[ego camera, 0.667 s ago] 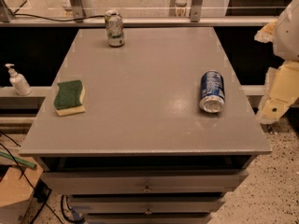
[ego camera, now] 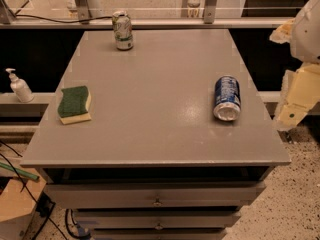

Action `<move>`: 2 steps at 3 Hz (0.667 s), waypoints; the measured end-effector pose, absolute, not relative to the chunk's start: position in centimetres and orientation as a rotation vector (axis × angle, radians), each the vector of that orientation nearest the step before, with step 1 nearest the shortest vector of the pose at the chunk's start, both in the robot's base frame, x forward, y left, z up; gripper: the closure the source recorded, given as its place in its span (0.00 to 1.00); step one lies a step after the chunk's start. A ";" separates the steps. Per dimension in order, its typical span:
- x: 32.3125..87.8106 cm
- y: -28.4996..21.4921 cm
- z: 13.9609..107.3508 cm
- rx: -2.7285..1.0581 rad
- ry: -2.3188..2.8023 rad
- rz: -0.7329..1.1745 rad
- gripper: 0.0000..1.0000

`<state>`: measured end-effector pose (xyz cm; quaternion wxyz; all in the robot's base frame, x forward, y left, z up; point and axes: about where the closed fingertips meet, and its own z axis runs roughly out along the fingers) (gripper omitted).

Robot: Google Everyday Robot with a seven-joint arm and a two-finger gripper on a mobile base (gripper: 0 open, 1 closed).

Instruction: Pick sponge

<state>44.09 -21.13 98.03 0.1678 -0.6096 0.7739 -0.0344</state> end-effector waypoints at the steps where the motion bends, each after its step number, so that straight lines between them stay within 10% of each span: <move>1: 44.3 -20.7 98.0 -1.742 2.188 -0.084 0.00; 2: 46.4 -14.8 97.4 -1.814 2.003 0.115 0.00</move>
Offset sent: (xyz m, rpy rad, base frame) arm 0.0393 0.1492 -0.0074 0.4181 0.0344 0.3762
